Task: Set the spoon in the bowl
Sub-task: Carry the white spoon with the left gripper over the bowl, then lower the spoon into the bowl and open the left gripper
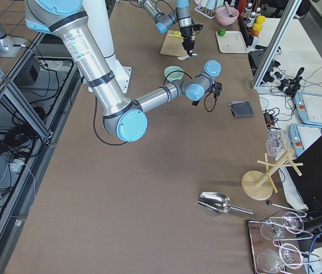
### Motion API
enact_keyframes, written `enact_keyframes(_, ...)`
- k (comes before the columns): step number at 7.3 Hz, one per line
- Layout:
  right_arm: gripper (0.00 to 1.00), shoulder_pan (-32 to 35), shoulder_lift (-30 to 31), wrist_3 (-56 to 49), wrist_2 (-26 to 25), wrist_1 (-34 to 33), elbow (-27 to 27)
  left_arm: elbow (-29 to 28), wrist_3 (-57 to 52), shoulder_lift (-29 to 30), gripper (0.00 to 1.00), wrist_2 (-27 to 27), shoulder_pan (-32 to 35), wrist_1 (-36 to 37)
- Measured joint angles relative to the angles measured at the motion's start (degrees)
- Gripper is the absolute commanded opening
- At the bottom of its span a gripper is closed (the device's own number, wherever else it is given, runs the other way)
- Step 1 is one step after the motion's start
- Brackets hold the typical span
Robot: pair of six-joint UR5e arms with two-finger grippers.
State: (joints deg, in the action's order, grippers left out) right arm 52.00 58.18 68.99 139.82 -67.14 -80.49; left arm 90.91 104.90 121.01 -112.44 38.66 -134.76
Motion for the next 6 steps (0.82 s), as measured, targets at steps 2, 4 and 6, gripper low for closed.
enact_keyframes(2, 1.0, 0.0, 0.1, 0.0, -0.1, 0.0, -0.1, 0.1, -0.2, -0.1, 0.0, 4.3, -5.0, 0.3)
enact_keyframes(4, 1.0, 0.0, 0.3, 0.0, -0.2, 0.0, 0.0, -0.1, -0.7, -0.4, 0.0, 5.0, -6.6, 0.5)
enact_keyframes(6, 1.0, 0.0, 0.3, 0.0, -0.1, 0.0, 0.0, -0.5, -2.1, -0.6, 0.96, 4.8, -6.9, 0.7)
